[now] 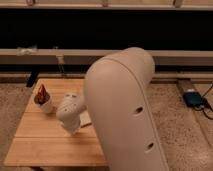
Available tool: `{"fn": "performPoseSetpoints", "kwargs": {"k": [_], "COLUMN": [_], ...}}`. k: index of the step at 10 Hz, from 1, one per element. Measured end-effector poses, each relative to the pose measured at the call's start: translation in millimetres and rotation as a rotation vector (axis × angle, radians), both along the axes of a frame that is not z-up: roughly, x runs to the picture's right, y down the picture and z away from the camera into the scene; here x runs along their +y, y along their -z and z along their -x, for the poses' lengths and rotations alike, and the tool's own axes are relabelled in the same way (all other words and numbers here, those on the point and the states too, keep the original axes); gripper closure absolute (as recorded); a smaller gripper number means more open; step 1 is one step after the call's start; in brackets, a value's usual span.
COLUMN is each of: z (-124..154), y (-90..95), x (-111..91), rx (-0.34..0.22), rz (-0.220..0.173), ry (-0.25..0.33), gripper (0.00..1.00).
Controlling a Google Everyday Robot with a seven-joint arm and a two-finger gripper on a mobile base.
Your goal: Push the eraser across the table
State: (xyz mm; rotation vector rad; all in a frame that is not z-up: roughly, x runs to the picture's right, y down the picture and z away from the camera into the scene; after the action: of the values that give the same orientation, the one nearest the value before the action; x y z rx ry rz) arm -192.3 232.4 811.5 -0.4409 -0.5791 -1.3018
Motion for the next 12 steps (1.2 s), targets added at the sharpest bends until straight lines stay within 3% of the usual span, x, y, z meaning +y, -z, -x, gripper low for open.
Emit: {"fn": "performPoseSetpoints", "kwargs": {"k": [12], "z": [2], "y": [-63.9], "x": [-75], "rx": [-0.057], "rz": [-0.059], "ry": [0.032], "gripper": [1.0]}}
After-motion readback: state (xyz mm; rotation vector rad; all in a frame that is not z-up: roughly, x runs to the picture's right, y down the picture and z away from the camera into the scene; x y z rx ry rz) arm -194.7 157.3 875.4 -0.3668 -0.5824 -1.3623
